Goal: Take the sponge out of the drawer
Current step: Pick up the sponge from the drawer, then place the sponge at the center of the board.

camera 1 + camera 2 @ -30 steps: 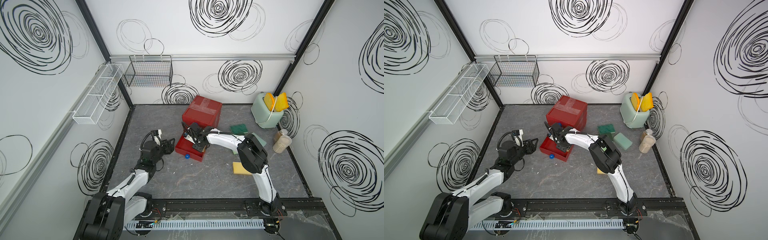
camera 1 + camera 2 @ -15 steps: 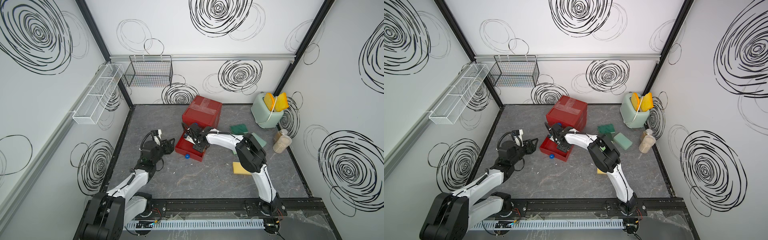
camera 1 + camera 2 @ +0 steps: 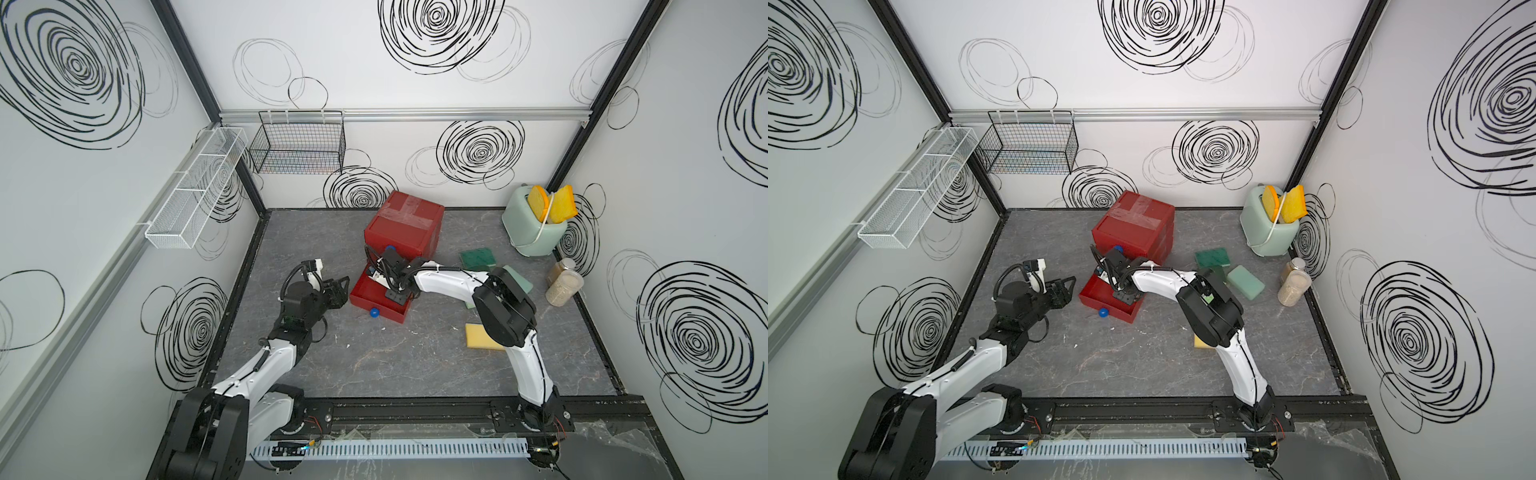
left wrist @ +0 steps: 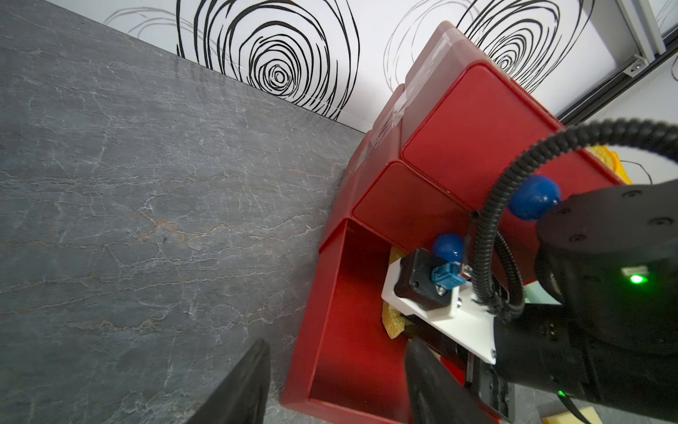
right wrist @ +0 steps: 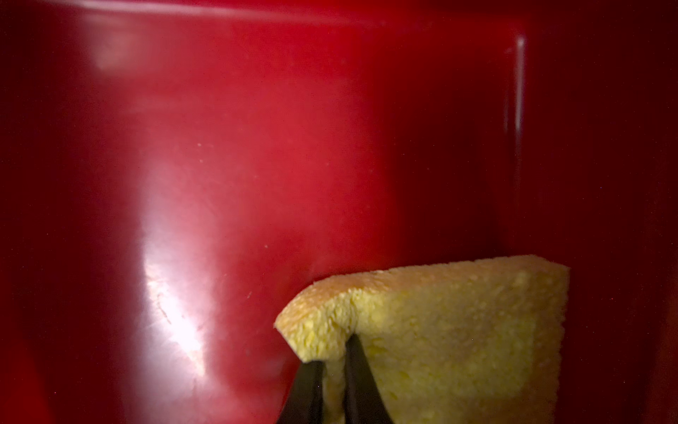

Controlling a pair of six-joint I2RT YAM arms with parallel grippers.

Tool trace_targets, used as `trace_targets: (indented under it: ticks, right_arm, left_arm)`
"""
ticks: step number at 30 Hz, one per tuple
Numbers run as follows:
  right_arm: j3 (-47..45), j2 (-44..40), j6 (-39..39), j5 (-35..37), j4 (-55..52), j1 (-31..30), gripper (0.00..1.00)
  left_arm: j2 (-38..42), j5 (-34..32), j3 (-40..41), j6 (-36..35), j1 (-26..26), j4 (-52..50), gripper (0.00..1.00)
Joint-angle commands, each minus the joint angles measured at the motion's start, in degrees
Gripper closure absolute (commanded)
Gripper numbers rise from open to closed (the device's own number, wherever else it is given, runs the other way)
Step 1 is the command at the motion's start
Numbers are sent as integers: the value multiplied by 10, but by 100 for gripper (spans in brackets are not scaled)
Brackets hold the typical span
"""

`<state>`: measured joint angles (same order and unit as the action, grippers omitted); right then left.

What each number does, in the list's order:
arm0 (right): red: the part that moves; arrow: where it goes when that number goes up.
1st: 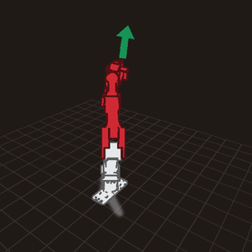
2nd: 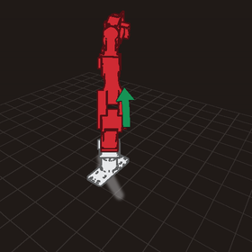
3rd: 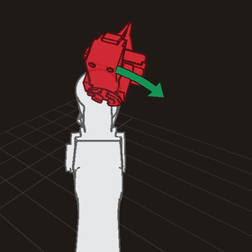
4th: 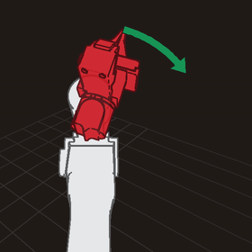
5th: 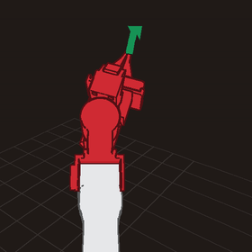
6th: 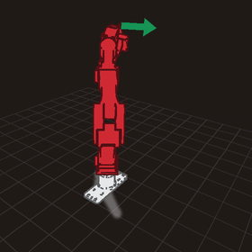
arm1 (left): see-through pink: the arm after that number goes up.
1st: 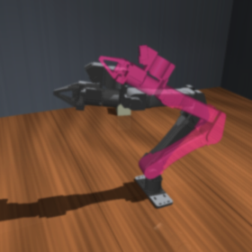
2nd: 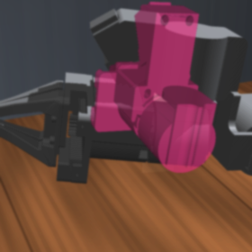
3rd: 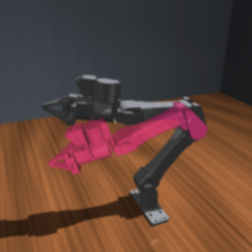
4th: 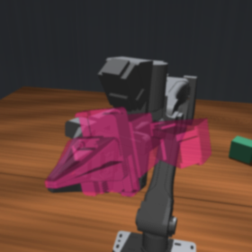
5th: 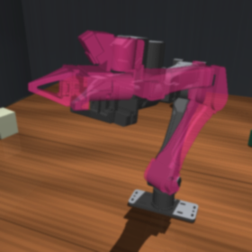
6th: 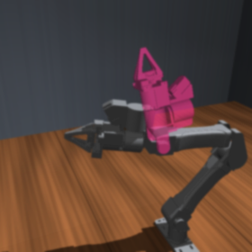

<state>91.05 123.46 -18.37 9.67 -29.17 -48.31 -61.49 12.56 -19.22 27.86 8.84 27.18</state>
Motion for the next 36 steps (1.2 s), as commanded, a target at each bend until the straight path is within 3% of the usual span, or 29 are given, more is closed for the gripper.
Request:
trace_targets:
  ticks: [1,14,20,23,26,30,36]
  right_arm:
    - [-12,-31,4,-48,11,-7,100]
    - [6,-202,38,-155,-71,-46,100]
    - [-26,-313,107,-176,-102,-69,100]
    - [-56,-383,170,-147,-120,-72,100]
    - [-103,-466,250,-53,-124,-69,100]
    - [-189,-557,360,16,-141,-8,100]
    - [-335,-645,511,98,-142,197,100]
  left_arm:
    - [9,-6,-9,-6,-5,17,38]
    - [5,-2,-9,-4,-6,22,38]
    - [6,-4,-9,-5,-7,23,38]
    - [6,-2,-8,-5,-7,23,38]
    - [5,2,-9,-3,-7,26,38]
    - [1,5,-11,0,-8,31,38]
    - [9,8,-8,2,-7,30,38]
